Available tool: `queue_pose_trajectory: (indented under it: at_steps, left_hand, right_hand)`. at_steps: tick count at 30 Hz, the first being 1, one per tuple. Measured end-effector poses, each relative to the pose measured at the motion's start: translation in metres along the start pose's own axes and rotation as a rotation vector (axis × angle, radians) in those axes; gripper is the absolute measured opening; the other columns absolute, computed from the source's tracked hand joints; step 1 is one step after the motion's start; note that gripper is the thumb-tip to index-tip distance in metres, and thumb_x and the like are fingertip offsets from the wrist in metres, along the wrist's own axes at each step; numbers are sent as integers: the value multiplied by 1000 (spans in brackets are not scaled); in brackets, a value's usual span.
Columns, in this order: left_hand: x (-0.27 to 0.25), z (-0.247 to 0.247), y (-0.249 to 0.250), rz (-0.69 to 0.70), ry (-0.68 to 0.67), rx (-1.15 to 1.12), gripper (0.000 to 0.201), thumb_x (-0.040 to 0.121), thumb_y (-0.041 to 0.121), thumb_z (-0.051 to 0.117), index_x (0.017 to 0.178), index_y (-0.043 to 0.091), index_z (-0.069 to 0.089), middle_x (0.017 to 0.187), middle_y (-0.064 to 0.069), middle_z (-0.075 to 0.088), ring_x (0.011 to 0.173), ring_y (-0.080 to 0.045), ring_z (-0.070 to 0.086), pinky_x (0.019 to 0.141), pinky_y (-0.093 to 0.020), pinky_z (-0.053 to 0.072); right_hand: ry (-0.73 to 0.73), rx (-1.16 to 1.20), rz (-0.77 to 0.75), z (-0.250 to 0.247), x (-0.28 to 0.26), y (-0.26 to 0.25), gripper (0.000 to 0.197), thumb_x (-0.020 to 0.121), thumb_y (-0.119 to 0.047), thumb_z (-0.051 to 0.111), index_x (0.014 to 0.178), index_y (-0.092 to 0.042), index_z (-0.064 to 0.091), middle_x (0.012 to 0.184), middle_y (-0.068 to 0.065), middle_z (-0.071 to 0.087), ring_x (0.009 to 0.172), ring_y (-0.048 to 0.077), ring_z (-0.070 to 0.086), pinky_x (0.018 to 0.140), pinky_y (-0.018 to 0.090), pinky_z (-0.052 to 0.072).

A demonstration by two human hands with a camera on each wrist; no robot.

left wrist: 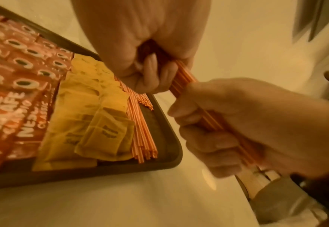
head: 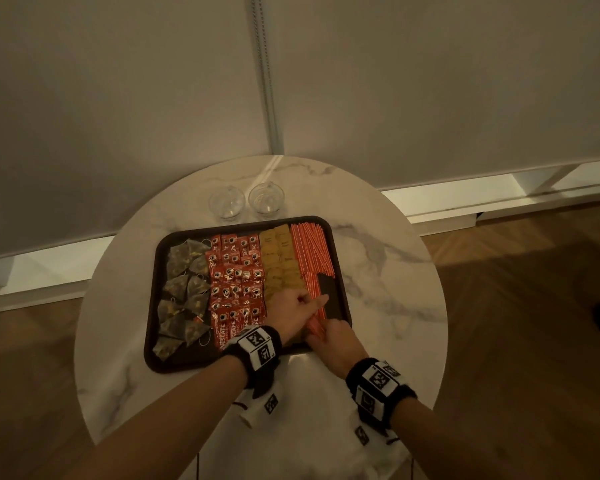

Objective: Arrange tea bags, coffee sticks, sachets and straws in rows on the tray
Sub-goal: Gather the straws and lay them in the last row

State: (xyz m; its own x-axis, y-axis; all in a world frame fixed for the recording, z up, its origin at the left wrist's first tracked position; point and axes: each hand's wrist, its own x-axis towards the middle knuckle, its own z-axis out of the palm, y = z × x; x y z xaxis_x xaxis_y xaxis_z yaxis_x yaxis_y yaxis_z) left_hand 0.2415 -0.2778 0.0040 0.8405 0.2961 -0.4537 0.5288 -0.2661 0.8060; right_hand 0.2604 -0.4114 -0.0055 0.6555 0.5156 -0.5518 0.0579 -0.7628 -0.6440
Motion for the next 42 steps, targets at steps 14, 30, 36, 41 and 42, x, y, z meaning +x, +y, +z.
queue_pose_trajectory:
  at_steps: [14, 30, 36, 41, 42]
  left_hand:
    - [34, 21, 12, -112, -31, 135, 20, 95, 26, 60, 98, 10, 71, 74, 7, 62, 56, -1, 57, 50, -10, 42]
    - [59, 6, 13, -129, -82, 337, 17, 91, 23, 66, 79, 11, 65, 68, 2, 64, 54, -5, 62, 48, -12, 43]
    - [50, -2, 7, 61, -105, 506, 11, 91, 24, 65, 91, 15, 70, 87, 6, 64, 73, -2, 57, 59, -10, 37]
    - [47, 1, 2, 334, -76, 836, 31, 90, 32, 64, 119, 22, 61, 120, 4, 56, 106, -11, 53, 77, -18, 43]
    - [48, 1, 1, 396, -63, 919, 40, 89, 36, 64, 126, 24, 56, 129, 3, 51, 116, -13, 48, 82, -22, 44]
  right_hand:
    - [194, -67, 330, -28, 66, -2, 22, 95, -27, 50, 94, -8, 61, 97, 9, 67, 82, 27, 67, 76, 39, 59]
    - [103, -274, 224, -34, 69, -6, 20, 90, -29, 56, 87, -10, 62, 88, 8, 65, 74, 23, 65, 72, 37, 60]
    - [123, -444, 161, -32, 53, -2, 20, 95, -28, 49, 96, -11, 60, 98, 8, 62, 85, 25, 64, 78, 37, 55]
    - [180, -434, 86, -30, 46, 12, 13, 96, -23, 48, 98, -13, 54, 98, 7, 63, 84, 24, 62, 73, 34, 52]
    - [185, -435, 70, -29, 44, 16, 12, 96, -23, 48, 101, -13, 53, 100, 6, 62, 86, 24, 62, 73, 33, 51]
